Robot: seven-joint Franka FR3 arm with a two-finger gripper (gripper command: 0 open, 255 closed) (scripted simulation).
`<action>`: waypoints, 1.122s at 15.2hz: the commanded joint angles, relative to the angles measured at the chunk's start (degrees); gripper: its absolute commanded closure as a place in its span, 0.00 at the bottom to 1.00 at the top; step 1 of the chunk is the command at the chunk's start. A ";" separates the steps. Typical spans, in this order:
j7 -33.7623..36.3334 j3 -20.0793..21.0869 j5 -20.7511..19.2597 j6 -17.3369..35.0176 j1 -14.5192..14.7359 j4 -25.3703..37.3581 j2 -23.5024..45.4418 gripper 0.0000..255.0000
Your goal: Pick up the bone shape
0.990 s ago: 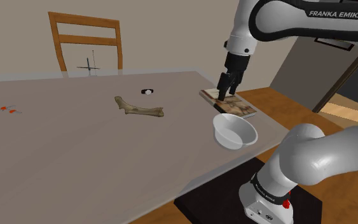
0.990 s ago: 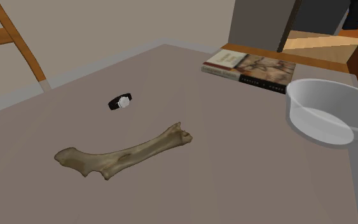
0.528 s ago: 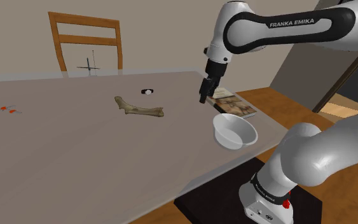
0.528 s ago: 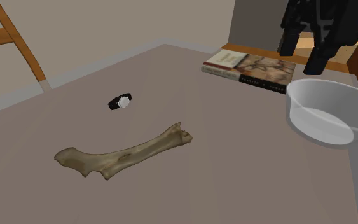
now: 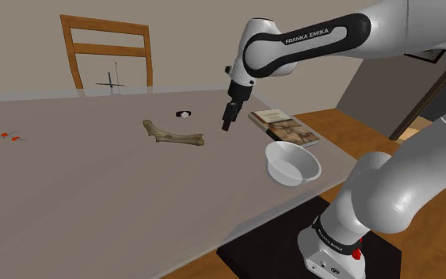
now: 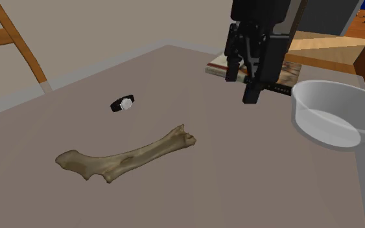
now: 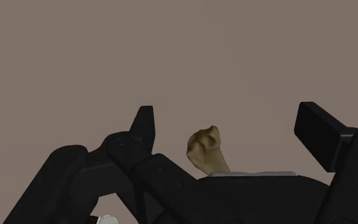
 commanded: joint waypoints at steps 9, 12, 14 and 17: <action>-16.61 0.90 8.93 9.95 3.70 13.12 19.25 0.00; -21.12 2.14 11.40 11.42 4.09 18.10 24.68 0.00; -23.88 3.14 12.78 12.10 4.23 21.65 28.20 0.00; -25.65 3.90 13.66 13.03 4.22 23.57 30.66 0.00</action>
